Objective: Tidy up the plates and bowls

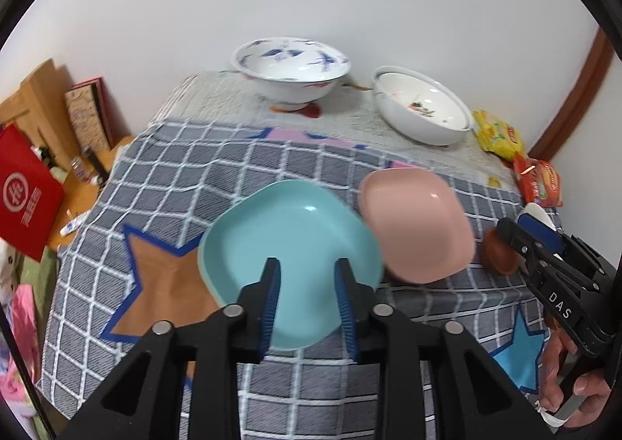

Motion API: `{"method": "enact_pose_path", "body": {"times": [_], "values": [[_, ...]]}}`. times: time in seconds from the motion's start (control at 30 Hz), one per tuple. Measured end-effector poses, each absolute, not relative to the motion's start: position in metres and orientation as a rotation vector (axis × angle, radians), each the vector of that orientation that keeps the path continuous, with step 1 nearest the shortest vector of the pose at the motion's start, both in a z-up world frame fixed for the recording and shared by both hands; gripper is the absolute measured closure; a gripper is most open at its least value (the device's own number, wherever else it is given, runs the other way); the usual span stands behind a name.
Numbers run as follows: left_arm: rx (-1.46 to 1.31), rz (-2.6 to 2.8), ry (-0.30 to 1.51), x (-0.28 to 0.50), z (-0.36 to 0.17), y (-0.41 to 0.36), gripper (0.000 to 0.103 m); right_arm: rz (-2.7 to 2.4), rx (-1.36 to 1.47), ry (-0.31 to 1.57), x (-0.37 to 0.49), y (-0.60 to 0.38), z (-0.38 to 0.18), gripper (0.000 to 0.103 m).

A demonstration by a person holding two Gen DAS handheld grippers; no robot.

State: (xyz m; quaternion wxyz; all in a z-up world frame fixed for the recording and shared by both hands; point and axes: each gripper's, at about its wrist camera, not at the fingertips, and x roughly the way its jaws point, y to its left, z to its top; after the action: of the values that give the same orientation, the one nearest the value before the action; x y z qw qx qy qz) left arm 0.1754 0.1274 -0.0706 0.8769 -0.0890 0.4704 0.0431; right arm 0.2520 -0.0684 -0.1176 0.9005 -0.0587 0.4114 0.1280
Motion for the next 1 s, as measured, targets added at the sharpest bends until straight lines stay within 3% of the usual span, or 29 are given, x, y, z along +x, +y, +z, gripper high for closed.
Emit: {"method": "enact_pose_path", "body": {"times": [0.7, 0.83, 1.0], "values": [[-0.123, 0.03, 1.022, 0.235, -0.088, 0.08, 0.074, 0.27, -0.042, 0.895, 0.284, -0.104, -0.138, 0.065], [-0.119, 0.02, 1.039, 0.25, -0.097, 0.078, 0.067, 0.284, -0.023, 0.922, 0.296, -0.1, -0.15, 0.065], [-0.113, 0.018, 1.049, 0.268, -0.105, 0.076, 0.067, 0.291, -0.03, 0.933, 0.307, -0.095, -0.16, 0.065]]}}
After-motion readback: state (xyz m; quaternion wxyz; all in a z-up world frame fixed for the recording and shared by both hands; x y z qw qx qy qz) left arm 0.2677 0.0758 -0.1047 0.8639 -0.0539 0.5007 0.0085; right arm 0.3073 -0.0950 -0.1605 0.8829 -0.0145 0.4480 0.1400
